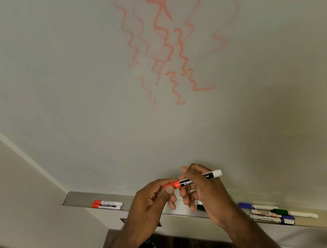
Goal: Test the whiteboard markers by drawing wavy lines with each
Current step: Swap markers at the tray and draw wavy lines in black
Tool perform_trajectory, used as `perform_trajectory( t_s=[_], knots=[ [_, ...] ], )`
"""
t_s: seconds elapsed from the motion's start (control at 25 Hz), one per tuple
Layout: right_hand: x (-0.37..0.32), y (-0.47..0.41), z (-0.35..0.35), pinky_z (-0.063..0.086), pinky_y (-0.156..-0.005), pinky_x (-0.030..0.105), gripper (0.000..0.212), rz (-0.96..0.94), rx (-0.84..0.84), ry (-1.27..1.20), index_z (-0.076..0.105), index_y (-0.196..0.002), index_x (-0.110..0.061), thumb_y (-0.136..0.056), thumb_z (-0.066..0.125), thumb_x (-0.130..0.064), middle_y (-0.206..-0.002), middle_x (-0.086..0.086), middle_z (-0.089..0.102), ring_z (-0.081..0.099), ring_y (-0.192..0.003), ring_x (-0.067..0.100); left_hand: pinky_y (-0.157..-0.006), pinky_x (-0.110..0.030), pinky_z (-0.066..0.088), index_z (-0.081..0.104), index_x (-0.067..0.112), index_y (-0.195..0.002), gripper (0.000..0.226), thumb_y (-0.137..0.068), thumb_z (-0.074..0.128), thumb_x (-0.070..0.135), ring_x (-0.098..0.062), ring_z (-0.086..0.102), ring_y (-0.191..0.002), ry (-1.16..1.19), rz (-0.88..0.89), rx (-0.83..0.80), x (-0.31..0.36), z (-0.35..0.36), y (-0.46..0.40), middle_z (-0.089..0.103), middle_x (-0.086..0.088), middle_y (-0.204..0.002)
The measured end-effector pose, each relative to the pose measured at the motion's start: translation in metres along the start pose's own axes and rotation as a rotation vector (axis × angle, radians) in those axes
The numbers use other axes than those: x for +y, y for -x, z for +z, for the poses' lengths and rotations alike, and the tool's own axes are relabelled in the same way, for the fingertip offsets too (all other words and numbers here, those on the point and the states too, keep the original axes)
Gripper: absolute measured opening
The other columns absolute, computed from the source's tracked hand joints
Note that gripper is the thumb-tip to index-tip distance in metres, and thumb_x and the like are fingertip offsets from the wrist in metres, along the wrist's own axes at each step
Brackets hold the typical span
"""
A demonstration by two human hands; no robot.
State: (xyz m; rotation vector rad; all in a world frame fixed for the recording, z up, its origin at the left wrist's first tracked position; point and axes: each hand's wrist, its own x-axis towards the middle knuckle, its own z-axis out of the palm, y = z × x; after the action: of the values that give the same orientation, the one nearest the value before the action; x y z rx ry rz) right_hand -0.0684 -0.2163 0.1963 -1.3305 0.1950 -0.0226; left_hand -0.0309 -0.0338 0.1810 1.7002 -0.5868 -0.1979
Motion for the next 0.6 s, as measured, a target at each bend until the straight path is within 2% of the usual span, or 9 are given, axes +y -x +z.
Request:
perform_trajectory(
  t_s=[0.16,0.32,0.44,0.6],
  knots=[
    [0.009,-0.001,0.003,0.040,-0.048,0.030,0.035,0.036,-0.002,-0.013,0.062,-0.083,-0.006,-0.104,0.061,-0.034,-0.068,0.019,0.064,0.054,-0.052,0.026,-0.076,-0.033,0.061,0.076,0.031,-0.116,0.023,-0.106,0.055,0.031,-0.024,0.071,-0.070,-0.040,-0.030,0.020,-0.008,0.002,0.005,0.072,-0.008,-0.082],
    [0.019,-0.005,0.017,0.040,-0.046,0.029,0.034,0.066,0.012,-0.037,0.063,-0.086,-0.004,-0.104,0.061,-0.033,-0.067,0.017,0.065,0.055,-0.049,0.024,-0.067,-0.040,0.062,0.075,0.035,-0.116,0.025,-0.107,0.054,0.026,-0.022,0.070,-0.062,-0.059,-0.050,0.060,-0.017,-0.003,0.011,0.072,-0.008,-0.076],
    [0.026,-0.013,0.025,0.042,-0.046,0.029,0.034,0.091,-0.020,-0.050,0.063,-0.087,-0.005,-0.104,0.061,-0.034,-0.067,0.018,0.064,0.056,-0.050,0.025,-0.062,-0.036,0.060,0.076,0.038,-0.114,0.025,-0.105,0.055,0.026,-0.021,0.067,-0.059,-0.046,-0.101,0.081,-0.025,-0.012,0.015,0.070,-0.008,-0.073],
    [0.048,-0.026,0.039,0.044,-0.049,0.030,0.039,0.173,-0.088,-0.070,0.064,-0.097,-0.002,-0.099,0.068,-0.041,-0.076,0.021,0.065,0.060,-0.058,0.027,-0.068,-0.027,0.060,0.076,0.030,-0.119,0.025,-0.103,0.057,0.030,-0.024,0.071,-0.077,-0.040,-0.159,0.080,-0.044,-0.040,0.021,0.073,-0.005,-0.088]
  ],
)
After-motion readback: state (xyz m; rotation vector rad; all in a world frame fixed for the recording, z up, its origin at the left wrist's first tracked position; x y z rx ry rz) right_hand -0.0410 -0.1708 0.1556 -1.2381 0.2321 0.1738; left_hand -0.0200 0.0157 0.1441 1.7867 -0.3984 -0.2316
